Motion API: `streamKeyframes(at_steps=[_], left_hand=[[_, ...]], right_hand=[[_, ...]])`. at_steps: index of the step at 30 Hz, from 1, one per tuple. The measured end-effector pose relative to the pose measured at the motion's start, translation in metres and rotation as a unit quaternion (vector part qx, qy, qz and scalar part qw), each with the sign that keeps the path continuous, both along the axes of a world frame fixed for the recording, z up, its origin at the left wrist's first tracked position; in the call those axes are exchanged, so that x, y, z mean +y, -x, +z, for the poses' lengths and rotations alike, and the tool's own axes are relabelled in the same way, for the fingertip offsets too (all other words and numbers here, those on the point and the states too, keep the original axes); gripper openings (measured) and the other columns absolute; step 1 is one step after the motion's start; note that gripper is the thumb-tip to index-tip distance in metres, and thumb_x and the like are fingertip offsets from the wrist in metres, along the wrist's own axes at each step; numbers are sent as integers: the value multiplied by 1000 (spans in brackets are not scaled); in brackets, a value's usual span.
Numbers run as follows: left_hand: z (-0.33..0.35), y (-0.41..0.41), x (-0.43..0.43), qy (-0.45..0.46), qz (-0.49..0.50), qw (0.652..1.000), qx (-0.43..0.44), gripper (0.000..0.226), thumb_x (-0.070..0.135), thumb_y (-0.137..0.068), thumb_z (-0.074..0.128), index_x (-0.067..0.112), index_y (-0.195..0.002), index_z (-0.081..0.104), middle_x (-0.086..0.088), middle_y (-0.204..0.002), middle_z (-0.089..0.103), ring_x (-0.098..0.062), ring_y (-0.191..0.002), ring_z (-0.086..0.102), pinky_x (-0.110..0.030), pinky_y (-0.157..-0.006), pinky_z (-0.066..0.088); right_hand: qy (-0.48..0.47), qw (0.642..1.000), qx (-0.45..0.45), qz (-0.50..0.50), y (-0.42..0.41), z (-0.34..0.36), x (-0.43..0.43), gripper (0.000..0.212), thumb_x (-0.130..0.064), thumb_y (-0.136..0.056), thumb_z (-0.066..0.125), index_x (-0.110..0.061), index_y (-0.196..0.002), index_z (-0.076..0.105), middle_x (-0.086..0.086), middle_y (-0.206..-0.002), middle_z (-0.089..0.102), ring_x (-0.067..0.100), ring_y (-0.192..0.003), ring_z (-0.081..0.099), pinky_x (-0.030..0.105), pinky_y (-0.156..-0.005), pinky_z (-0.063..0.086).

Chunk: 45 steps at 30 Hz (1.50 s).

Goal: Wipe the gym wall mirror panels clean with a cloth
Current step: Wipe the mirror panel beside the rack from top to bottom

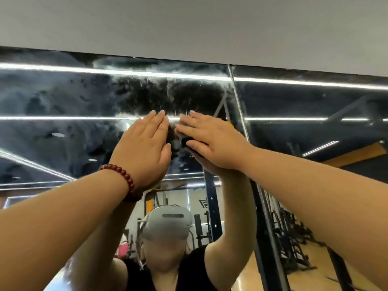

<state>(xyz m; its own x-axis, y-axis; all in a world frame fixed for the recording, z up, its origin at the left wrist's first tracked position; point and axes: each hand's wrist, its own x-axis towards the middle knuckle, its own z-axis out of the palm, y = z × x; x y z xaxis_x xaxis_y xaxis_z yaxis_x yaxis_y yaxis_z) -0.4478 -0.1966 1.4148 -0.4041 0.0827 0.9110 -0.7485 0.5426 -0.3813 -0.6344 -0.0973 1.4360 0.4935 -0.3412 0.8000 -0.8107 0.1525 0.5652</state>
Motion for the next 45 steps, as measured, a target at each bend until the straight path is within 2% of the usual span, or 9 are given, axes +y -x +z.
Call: streamKeyframes(at_steps=[5,11,17,25,30,32,37,43,45], left_hand=[[-2,1,-1,-4,-17,1000,1,73,41,-90,9,10,-156,16,-7,-165,10,-19,-152,6,-33,-122,1],[-2,-10,3,-26,-63,998,-11,72,39,-90,15,14,-157,12,0,-165,5,-12,-151,1,-18,-113,-9],[-16,-15,-11,19,-15,999,-33,77,47,-89,5,9,-155,20,-9,-163,16,-21,-151,11,-31,-121,0],[-21,-16,-14,36,-31,998,-33,71,39,-92,15,1,-149,35,-15,-157,31,-27,-147,26,-38,-121,13],[-26,-15,-13,41,-33,998,-39,71,42,-92,17,5,-150,36,-13,-157,33,-26,-147,28,-35,-119,10],[-26,-15,-12,27,-36,998,-44,75,46,-91,13,7,-152,31,-10,-160,28,-23,-149,22,-32,-119,5],[-41,-20,-9,19,-32,999,-37,75,48,-92,11,6,-153,26,-9,-161,21,-22,-150,15,-35,-121,6],[-68,-24,-20,41,-11,998,-48,67,43,-98,20,4,-152,29,-10,-160,24,-22,-149,18,-33,-121,5],[-68,-23,-20,45,-9,998,-44,66,41,-98,22,3,-151,31,-11,-159,27,-24,-148,22,-34,-120,8]], right_hand=[[167,946,-276,46,16,26,-13,49,-36,-107,32,-22,-154,31,0,-163,22,21,-152,13,45,-123,14],[7,999,32,35,-13,-25,-9,52,-45,-102,28,-27,-150,39,-3,-158,34,19,-149,23,34,-117,14],[152,959,-237,25,23,9,-1,49,-37,-107,33,-25,-154,31,-3,-163,23,18,-152,13,38,-123,11],[-26,997,68,7,-9,-40,-12,53,-44,-101,29,-27,-150,38,-2,-159,32,20,-149,23,38,-119,15],[157,952,-262,33,27,-16,6,48,-35,-106,36,-24,-153,34,-1,-162,26,18,-151,15,37,-123,12],[166,952,-257,7,2,-28,-7,50,-37,-106,32,-23,-154,31,-1,-163,23,21,-151,15,39,-121,13],[0,1000,-2,4,-20,-63,-12,50,-42,-105,33,-26,-152,34,-3,-161,28,19,-150,20,38,-120,13],[170,941,-291,6,18,-42,0,49,-35,-106,32,-23,-154,31,0,-163,24,20,-152,14,40,-121,14],[178,947,-267,4,-9,-56,-17,50,-36,-105,32,-23,-153,32,0,-161,28,22,-150,21,42,-120,19]])
